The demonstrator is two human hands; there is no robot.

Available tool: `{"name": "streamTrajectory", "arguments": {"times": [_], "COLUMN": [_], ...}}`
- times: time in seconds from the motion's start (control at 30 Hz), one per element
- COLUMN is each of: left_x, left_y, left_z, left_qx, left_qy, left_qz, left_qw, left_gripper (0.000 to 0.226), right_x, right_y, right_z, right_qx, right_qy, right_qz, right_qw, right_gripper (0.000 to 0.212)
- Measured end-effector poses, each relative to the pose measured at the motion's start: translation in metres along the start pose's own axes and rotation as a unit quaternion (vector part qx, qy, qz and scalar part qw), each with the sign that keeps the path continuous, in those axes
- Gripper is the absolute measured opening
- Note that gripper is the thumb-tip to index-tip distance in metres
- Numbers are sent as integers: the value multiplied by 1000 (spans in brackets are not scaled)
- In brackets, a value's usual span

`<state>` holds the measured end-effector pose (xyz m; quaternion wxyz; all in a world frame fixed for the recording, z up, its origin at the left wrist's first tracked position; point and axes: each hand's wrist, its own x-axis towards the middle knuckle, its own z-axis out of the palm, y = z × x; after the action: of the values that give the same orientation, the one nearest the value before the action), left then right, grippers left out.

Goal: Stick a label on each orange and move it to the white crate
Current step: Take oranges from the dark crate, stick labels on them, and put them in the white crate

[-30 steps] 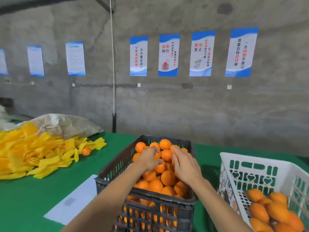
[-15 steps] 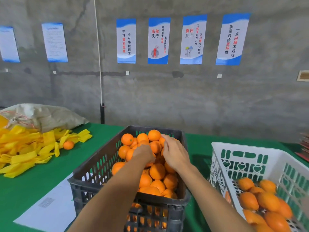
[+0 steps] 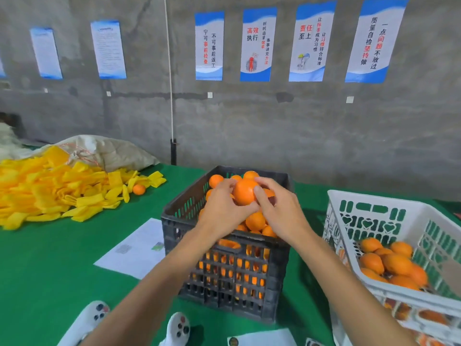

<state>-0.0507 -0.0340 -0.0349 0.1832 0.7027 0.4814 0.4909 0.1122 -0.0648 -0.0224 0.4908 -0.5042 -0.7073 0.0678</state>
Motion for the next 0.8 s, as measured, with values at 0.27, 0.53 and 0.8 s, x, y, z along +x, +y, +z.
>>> {"name": "streamTrajectory", "arguments": {"times": [0.27, 0.53, 0.8], "left_x": [-144, -224, -245], "left_y": [-32, -110, -138], "left_z": [1, 31, 39], "left_qx": [-84, -158, -202], "left_qy": [68, -67, -82], "left_qz": [79, -142, -317], "left_qw": [991, 975, 923], "left_gripper": [80, 72, 75], "right_x": [-136, -232, -251], "right_y": [-21, 36, 84], "right_z": [26, 73, 102], "right_qx": [165, 141, -60], "right_qy": [53, -59, -251], "right_qz": [11, 128, 138], "right_qw": [985, 980, 956], "right_gripper": [26, 25, 31]}}
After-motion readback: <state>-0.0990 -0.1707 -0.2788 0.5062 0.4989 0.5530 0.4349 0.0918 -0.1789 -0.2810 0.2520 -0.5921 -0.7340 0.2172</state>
